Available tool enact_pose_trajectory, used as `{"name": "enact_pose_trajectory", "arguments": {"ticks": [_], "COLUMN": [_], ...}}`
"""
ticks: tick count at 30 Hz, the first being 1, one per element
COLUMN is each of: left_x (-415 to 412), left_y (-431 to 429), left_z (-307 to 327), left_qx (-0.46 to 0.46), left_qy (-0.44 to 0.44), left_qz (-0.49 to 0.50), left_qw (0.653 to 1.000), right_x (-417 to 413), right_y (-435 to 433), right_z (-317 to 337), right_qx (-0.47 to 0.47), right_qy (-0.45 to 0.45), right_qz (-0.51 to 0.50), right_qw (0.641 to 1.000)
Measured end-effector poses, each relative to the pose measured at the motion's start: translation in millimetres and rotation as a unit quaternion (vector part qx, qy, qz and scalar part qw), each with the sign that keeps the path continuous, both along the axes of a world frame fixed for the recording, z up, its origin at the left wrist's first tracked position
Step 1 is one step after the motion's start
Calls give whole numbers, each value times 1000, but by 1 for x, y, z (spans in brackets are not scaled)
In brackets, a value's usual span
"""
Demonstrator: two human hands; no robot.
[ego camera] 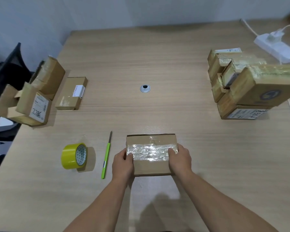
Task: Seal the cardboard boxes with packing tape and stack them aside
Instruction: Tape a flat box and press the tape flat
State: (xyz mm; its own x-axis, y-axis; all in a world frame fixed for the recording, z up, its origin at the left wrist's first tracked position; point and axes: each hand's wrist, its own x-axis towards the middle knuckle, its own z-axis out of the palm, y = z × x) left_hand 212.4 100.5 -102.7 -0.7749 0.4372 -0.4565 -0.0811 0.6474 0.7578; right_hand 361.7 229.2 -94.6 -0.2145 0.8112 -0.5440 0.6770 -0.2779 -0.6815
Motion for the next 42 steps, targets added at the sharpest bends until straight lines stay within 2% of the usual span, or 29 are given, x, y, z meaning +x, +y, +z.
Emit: {"name": "enact_pose_trajectory", "arguments": {"ticks": [3,11,16,21,24,28,32,36,39,42], "left_x": [6,1,-9,-17,-21,-22,-2,12,4,-9], "left_y": [-5,-3,6,9,10,6,11,24,24,16], "left_z": [3,11,17,36,44,41,41,48,54,54], "left_qx": [29,124,125,160,143,59,23,1,35,80], "left_qy": [-22,-132,-151,-195,-182,-125,22,112,95,24], "left_qz": [-10,46,72,26,-8,-55,-51,-21,-10,35], "left_qw": [999,982,978,967,973,989,998,994,995,996], "right_x": [2,7,10,11,13,13,-3,-16,-14,-7], "right_y": [2,3,6,10,12,12,1,-9,2,10], "right_z": [-1,17,21,21,23,24,25,31,30,33], "right_qx": [1,-23,-27,-20,-18,-30,17,49,49,67], "right_qy": [32,147,163,154,147,158,52,-30,33,94], "right_qz": [-30,-94,-108,-105,-103,-79,3,37,36,51], "right_qw": [999,984,980,982,983,984,999,998,998,992]}}
